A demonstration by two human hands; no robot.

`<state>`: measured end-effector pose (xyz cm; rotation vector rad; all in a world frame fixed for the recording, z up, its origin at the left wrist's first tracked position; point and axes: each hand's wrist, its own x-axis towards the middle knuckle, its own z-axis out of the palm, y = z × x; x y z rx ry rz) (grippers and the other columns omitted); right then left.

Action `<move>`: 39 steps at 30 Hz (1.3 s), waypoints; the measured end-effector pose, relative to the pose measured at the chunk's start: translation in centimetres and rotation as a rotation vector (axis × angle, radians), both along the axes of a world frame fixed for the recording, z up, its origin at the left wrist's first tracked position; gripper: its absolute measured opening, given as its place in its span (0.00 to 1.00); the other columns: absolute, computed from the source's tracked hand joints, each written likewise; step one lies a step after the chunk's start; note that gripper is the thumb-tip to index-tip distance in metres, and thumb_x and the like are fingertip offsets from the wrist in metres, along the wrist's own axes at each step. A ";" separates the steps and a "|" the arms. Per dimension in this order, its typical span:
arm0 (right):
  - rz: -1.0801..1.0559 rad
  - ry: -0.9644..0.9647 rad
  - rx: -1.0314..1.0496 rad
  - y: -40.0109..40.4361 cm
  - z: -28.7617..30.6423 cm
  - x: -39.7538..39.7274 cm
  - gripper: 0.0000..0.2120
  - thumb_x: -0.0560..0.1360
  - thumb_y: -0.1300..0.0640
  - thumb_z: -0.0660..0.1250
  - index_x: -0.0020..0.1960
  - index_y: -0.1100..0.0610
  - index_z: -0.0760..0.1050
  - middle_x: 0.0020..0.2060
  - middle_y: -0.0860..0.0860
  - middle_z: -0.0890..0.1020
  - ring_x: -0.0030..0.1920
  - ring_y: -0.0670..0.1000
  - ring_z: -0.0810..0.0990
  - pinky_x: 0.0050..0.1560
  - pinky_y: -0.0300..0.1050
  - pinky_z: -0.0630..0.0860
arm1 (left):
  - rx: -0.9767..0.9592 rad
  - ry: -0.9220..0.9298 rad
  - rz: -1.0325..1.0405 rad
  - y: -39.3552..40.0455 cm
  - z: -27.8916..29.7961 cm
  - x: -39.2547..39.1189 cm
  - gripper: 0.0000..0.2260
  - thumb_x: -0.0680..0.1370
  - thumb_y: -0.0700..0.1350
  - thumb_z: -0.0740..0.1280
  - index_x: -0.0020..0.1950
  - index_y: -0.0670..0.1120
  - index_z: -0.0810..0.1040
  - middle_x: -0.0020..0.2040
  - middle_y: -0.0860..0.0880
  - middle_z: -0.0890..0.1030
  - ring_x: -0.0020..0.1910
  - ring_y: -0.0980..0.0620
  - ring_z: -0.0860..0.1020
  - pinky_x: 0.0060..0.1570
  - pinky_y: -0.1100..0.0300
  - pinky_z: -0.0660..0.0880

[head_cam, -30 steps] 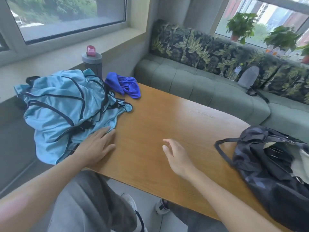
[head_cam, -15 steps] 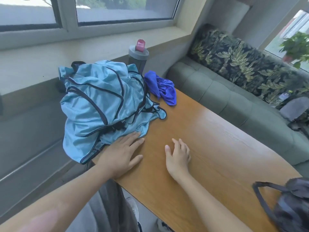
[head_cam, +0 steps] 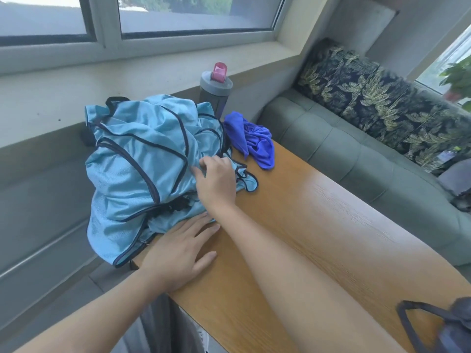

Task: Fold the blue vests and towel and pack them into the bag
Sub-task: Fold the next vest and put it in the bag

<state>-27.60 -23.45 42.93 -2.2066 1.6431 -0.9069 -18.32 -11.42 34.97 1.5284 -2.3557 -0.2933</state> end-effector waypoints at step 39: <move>-0.594 0.139 0.090 21.2 -8.7 -32.6 0.11 0.83 0.52 0.61 0.58 0.56 0.78 0.54 0.50 0.81 0.60 0.54 0.75 0.60 0.54 0.75 | -0.217 -0.117 0.011 1.0 0.3 -0.4 0.15 0.80 0.56 0.57 0.58 0.48 0.74 0.55 0.50 0.73 0.52 0.46 0.71 0.52 0.50 0.69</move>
